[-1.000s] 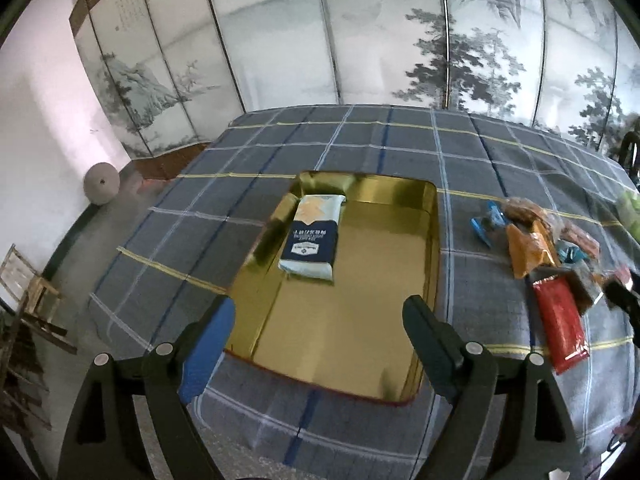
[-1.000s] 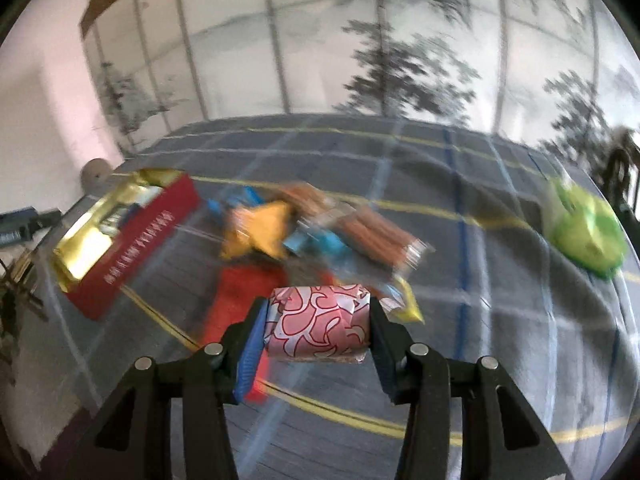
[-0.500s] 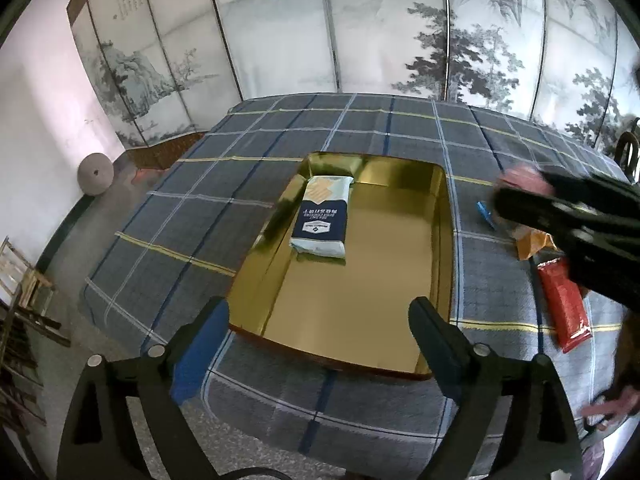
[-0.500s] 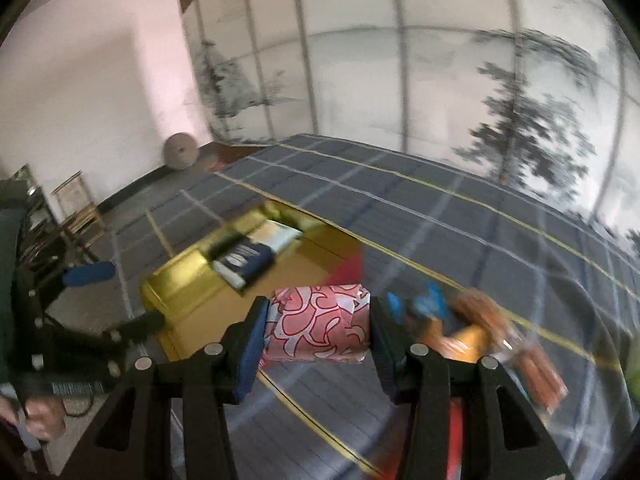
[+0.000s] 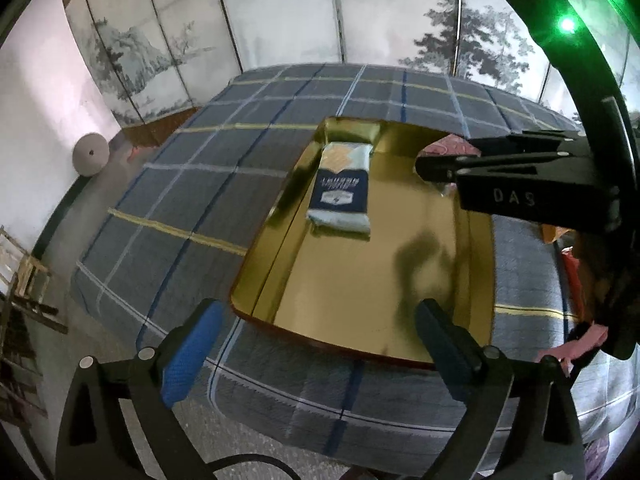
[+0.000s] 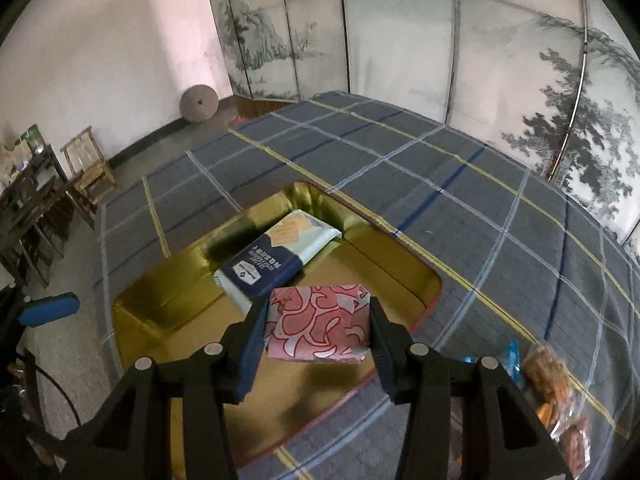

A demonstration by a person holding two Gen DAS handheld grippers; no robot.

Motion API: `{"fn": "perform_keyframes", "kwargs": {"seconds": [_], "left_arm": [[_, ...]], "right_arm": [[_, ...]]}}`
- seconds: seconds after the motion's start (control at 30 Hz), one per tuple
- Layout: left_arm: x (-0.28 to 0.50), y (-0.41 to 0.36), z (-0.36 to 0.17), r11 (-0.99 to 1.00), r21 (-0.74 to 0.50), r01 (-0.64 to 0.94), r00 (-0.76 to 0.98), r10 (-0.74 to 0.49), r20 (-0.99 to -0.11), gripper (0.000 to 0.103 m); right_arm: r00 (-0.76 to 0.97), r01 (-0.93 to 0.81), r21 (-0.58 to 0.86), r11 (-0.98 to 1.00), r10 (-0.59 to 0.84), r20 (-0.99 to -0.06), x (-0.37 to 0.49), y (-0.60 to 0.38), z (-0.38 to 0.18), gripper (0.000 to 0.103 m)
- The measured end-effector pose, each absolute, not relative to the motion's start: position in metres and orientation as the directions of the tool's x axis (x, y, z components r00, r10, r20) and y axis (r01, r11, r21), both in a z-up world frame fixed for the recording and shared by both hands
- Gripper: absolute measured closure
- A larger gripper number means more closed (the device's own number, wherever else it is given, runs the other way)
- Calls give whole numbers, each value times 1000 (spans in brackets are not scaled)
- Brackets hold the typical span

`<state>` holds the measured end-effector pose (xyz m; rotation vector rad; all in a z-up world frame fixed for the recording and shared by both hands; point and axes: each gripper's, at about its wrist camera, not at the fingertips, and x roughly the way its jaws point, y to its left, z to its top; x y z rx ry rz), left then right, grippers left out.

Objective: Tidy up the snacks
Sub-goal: 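Carry the pink pack into the gold tin tray and open the right gripper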

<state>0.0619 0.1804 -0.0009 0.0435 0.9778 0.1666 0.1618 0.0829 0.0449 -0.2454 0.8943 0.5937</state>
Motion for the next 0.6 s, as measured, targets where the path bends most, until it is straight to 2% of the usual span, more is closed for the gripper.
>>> {"fn": "perform_keyframes", "kwargs": {"seconds": [0.23, 0.33, 0.6], "left_arm": [[65, 194, -10, 987, 82, -139, 520, 144, -842, 6], [64, 197, -10, 984, 98, -148, 528, 163, -833, 3], [62, 193, -12, 985, 122, -122, 547, 169, -820, 2]], "right_arm": [[460, -581, 19, 814, 347, -817, 179, 99, 28, 55], [454, -579, 3, 816, 325, -829, 187, 103, 22, 55], [446, -550, -3, 835, 292, -846, 203, 103, 15, 55]]}}
